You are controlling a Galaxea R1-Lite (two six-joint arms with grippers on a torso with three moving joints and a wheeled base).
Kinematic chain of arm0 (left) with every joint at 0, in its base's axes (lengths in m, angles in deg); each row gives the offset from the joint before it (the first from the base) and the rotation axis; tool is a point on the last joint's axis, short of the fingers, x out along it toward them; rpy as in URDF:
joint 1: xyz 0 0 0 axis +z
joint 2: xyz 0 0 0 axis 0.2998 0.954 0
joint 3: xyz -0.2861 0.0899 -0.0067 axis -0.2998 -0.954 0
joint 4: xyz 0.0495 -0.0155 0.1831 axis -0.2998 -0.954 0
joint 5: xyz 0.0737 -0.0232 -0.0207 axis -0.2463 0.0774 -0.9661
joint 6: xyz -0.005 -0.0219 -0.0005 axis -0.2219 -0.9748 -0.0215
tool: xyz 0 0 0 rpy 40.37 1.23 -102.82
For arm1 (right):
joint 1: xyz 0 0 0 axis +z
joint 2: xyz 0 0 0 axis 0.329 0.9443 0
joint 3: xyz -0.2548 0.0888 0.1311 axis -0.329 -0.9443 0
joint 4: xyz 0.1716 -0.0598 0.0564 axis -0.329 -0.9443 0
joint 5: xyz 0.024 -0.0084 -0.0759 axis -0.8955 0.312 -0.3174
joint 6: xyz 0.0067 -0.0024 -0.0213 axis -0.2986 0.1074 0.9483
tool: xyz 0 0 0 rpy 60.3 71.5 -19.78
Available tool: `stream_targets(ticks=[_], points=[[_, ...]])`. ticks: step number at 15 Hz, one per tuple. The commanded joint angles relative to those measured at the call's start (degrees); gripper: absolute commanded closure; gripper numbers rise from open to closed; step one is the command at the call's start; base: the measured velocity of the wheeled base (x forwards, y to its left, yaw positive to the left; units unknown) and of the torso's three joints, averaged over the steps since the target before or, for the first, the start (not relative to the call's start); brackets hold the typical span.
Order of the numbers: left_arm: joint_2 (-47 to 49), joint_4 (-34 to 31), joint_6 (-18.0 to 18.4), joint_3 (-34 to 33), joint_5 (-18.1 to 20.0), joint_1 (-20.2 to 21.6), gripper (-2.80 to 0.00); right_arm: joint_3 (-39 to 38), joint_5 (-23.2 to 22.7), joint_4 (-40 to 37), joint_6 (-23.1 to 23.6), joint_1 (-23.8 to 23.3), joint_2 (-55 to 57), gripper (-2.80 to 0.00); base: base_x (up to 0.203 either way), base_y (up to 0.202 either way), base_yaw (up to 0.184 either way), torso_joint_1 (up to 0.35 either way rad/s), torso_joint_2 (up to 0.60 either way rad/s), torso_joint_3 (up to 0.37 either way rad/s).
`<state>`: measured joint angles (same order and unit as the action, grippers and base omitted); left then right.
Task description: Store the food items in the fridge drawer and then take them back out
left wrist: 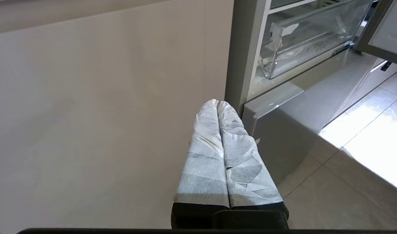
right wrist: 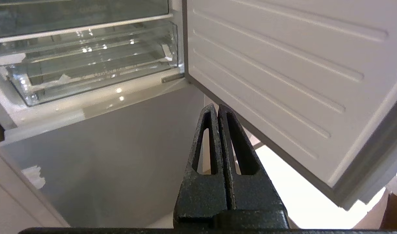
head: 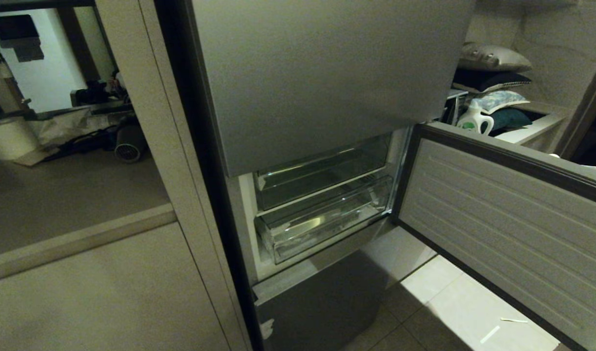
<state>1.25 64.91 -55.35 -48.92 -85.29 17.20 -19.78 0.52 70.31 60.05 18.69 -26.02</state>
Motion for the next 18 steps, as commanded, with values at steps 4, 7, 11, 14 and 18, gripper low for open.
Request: stream_targets(ticks=[4,7,11,14,18], points=[[0.0,0.0,0.0,0.0,0.0,0.0,0.00,-1.8,0.0,0.1,0.0,0.0,0.0,0.00,0.004,0.007,-0.137,0.004,0.01,0.002],[0.0,0.0,0.0,0.0,0.0,0.0,0.00,-1.8,0.0,0.1,0.3,0.0,0.0,0.00,0.002,0.008,-0.176,0.004,0.00,0.003],[0.0,0.0,0.0,0.0,0.0,0.0,0.00,-1.8,0.2,0.1,1.1,0.0,0.0,0.00,0.001,0.005,-0.097,0.001,0.00,0.002],[0.0,0.0,0.0,0.0,0.0,0.0,0.00,3.4,2.4,-0.9,1.1,0.0,0.1,0.00,0.000,0.000,0.000,0.000,0.00,0.000],[0.0,0.0,0.0,0.0,0.0,0.0,0.00,22.2,7.2,-12.1,-4.2,-0.3,8.3,0.00,0.000,0.000,0.000,0.000,0.00,0.000]])
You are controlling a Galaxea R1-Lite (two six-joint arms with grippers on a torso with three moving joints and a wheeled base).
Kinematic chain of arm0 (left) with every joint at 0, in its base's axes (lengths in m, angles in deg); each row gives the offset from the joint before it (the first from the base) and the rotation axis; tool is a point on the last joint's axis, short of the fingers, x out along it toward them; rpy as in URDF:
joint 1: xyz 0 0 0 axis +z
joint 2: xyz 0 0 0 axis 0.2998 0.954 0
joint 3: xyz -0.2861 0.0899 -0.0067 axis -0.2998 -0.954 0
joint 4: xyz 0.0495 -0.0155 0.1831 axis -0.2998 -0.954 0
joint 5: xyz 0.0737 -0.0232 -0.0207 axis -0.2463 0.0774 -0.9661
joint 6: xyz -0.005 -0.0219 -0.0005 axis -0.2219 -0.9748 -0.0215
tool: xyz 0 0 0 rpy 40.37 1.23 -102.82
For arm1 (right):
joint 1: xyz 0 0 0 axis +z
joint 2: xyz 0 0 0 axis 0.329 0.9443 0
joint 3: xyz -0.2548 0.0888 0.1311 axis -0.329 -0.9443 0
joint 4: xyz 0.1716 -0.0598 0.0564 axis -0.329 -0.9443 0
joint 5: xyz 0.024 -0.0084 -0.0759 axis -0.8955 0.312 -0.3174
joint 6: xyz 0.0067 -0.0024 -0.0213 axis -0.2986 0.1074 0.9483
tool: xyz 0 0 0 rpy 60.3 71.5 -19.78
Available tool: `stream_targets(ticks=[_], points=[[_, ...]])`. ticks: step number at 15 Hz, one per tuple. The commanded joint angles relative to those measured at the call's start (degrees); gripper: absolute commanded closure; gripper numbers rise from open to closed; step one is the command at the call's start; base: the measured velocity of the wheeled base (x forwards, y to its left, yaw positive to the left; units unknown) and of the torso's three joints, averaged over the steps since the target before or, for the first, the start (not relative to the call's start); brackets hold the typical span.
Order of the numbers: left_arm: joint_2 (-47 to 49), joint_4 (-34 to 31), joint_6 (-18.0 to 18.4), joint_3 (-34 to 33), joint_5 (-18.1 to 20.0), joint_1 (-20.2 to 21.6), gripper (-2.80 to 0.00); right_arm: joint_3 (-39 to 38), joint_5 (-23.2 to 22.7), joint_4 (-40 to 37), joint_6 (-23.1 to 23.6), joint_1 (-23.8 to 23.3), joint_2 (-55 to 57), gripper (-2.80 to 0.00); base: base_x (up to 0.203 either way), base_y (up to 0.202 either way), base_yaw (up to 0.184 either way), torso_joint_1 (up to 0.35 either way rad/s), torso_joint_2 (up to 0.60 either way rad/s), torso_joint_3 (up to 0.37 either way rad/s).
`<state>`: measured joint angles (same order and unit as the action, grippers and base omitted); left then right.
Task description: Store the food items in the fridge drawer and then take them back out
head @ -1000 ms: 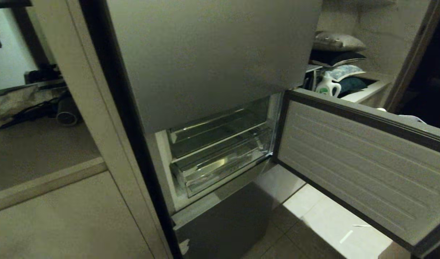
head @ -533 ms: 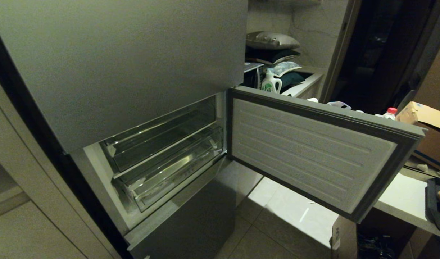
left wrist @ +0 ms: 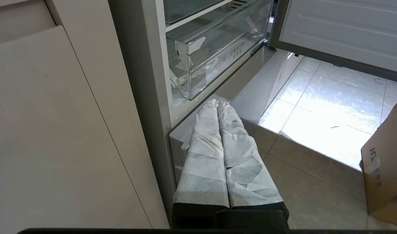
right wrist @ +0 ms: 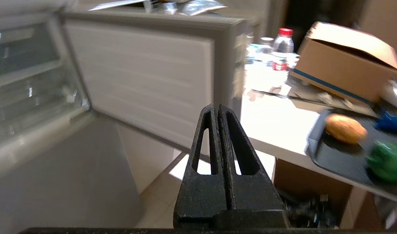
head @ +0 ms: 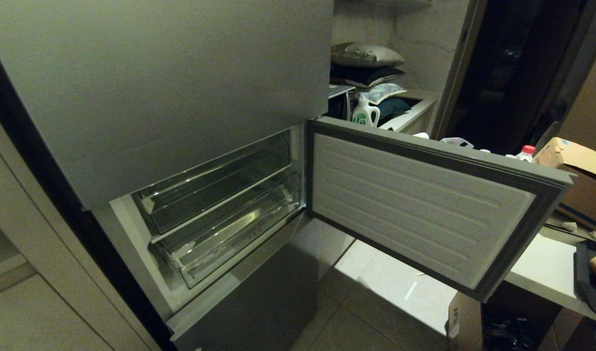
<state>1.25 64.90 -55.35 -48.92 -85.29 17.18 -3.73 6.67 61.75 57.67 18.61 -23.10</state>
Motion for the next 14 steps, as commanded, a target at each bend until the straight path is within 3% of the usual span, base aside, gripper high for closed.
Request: stream_targets(ticks=[1,4,8,10,14], points=[[0.0,0.0,0.0,0.0,0.0,0.0,0.00,7.7,2.0,-5.0,-3.5,-0.8,8.7,0.00,0.000,0.000,0.000,0.000,0.00,0.000],[0.0,0.0,0.0,0.0,0.0,0.0,0.00,10.3,0.0,-1.7,-7.6,-12.1,23.9,0.00,0.000,0.000,0.000,0.000,0.00,0.000],[0.0,0.0,0.0,0.0,0.0,0.0,0.00,8.2,-12.5,16.4,-10.1,-31.1,45.6,0.00,0.000,0.000,0.000,0.000,0.00,0.000],[0.0,0.0,0.0,0.0,0.0,0.0,0.00,9.1,-17.1,21.5,-10.6,-35.0,53.6,0.00,0.000,0.000,0.000,0.000,0.00,0.000],[0.0,0.0,0.0,0.0,0.0,0.0,0.00,10.4,-19.8,32.7,-10.8,-36.5,65.8,0.00,0.000,0.000,0.000,0.000,0.00,0.000]])
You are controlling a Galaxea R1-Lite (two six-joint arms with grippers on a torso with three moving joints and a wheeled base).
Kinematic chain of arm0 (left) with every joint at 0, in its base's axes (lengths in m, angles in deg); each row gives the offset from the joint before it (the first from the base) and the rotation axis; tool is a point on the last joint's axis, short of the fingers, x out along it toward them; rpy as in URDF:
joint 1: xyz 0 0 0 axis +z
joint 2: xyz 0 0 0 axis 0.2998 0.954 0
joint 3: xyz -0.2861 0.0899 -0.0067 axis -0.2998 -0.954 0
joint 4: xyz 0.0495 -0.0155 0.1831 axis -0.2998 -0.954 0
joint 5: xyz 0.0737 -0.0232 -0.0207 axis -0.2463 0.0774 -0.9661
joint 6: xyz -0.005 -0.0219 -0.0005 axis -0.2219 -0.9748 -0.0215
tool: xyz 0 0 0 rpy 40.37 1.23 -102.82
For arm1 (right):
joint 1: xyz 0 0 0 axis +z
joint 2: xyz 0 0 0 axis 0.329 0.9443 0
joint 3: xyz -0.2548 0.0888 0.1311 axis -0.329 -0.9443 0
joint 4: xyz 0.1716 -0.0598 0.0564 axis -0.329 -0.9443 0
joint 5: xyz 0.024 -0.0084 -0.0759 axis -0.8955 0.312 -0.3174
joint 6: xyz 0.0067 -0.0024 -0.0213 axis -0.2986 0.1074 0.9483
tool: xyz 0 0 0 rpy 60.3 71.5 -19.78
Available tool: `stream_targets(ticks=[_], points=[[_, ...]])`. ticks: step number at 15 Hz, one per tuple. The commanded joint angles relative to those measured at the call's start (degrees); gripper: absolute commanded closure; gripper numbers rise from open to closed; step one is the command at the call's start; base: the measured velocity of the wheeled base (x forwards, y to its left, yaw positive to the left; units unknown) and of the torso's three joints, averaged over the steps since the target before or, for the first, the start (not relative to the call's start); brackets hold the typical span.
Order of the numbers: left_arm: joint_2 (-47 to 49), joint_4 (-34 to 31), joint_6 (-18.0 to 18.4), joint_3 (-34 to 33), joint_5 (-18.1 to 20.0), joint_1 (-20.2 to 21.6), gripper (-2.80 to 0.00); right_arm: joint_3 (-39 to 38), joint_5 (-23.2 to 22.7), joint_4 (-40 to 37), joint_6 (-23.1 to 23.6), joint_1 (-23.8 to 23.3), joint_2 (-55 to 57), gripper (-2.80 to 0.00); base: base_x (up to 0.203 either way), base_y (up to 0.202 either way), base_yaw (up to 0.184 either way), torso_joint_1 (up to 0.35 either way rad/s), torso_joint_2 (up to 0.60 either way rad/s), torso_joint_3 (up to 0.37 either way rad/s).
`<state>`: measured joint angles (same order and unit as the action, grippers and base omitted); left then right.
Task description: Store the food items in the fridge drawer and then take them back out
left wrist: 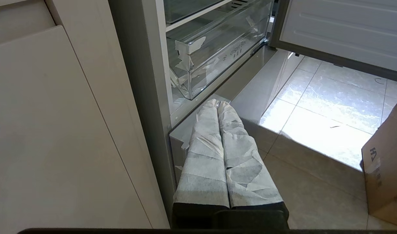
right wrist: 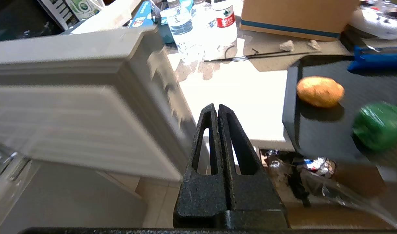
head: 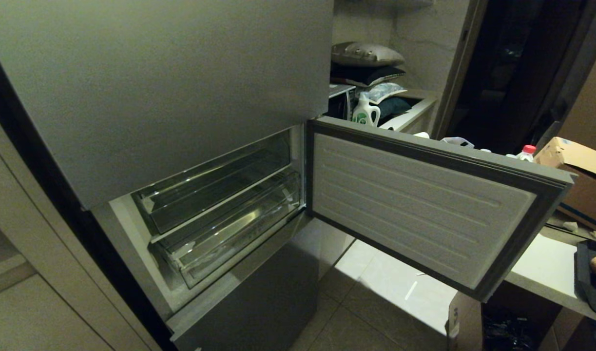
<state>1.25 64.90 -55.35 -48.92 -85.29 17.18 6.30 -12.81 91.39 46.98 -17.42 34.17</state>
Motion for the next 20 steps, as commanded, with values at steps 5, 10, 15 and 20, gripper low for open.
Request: stream_targets(ticks=[5,10,15,20], points=[[0.0,0.0,0.0,0.0,0.0,0.0,0.00,6.7,-1.6,10.9,-0.1,-0.6,24.1,0.00,0.000,0.000,0.000,0.000,0.00,0.000],[0.0,0.0,0.0,0.0,0.0,0.1,0.00,12.7,-6.1,17.8,-0.5,-0.6,34.3,0.00,0.000,0.000,0.000,0.000,0.00,0.000],[0.0,0.0,0.0,0.0,0.0,0.0,0.00,15.0,-12.7,20.6,-0.5,-0.4,39.3,0.00,0.000,0.000,0.000,0.000,0.00,0.000],[0.0,0.0,0.0,0.0,0.0,0.0,0.00,17.3,-18.5,20.9,-0.5,-0.4,42.3,0.00,0.000,0.000,0.000,0.000,0.00,0.000]])
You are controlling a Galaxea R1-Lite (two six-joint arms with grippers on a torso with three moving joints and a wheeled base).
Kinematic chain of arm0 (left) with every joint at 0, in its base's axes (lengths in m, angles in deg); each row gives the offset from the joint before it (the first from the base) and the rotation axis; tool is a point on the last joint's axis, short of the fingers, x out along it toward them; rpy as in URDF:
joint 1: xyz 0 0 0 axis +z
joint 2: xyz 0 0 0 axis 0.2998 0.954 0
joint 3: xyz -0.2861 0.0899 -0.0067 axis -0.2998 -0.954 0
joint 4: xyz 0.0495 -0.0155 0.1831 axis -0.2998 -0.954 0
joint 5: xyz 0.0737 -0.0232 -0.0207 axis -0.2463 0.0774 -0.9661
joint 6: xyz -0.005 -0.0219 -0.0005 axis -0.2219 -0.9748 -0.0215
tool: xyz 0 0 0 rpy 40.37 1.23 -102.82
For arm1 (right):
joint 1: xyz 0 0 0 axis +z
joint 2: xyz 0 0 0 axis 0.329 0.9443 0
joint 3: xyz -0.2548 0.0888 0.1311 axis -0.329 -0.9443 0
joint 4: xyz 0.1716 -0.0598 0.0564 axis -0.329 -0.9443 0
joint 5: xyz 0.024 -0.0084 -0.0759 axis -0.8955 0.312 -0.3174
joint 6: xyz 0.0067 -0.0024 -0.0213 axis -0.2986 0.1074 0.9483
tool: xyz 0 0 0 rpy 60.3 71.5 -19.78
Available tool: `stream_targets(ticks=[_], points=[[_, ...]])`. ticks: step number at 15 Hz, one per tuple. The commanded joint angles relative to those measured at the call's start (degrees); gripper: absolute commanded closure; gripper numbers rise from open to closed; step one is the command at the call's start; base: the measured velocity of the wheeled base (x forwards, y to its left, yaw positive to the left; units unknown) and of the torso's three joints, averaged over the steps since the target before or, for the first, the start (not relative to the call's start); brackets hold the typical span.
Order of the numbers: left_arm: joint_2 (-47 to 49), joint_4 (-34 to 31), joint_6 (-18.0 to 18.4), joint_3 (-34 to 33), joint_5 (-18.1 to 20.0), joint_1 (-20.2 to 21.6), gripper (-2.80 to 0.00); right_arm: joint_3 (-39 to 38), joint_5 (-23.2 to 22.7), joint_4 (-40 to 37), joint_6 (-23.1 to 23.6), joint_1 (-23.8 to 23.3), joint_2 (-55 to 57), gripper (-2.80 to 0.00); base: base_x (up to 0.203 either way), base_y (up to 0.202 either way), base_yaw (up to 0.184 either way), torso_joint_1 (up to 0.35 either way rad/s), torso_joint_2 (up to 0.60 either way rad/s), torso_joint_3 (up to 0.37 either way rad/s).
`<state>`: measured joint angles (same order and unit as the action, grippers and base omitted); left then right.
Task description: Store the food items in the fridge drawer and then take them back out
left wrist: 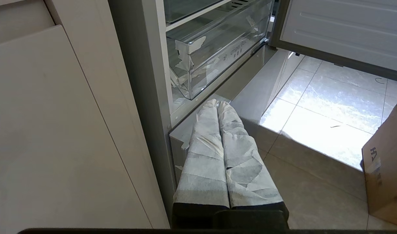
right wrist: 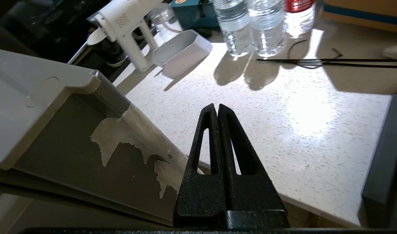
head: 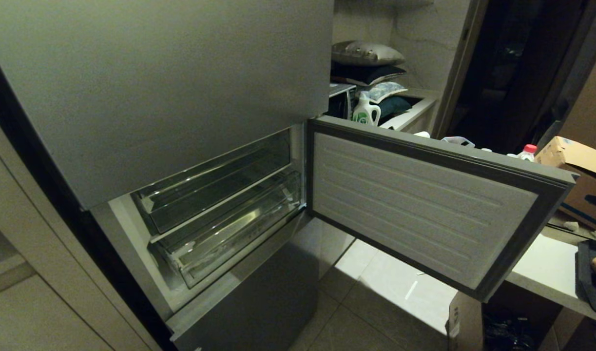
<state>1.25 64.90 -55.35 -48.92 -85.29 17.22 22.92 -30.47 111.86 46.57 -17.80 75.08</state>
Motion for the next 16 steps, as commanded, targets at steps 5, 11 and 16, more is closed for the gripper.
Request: stream_targets(ticks=[5,11,16], points=[[0.0,0.0,0.0,0.0,0.0,0.0,0.00,2.8,-4.4,1.0,-0.1,0.0,3.8,0.00,0.000,0.000,0.000,0.000,0.00,0.000],[0.0,0.0,0.0,0.0,0.0,0.0,0.00,4.2,-8.6,1.0,0.4,0.0,6.0,0.00,0.000,0.000,0.000,0.000,0.00,0.000],[0.0,0.0,0.0,0.0,0.0,0.0,0.00,3.5,-12.6,1.3,0.6,0.1,5.9,0.00,0.000,0.000,0.000,0.000,0.00,0.000]])
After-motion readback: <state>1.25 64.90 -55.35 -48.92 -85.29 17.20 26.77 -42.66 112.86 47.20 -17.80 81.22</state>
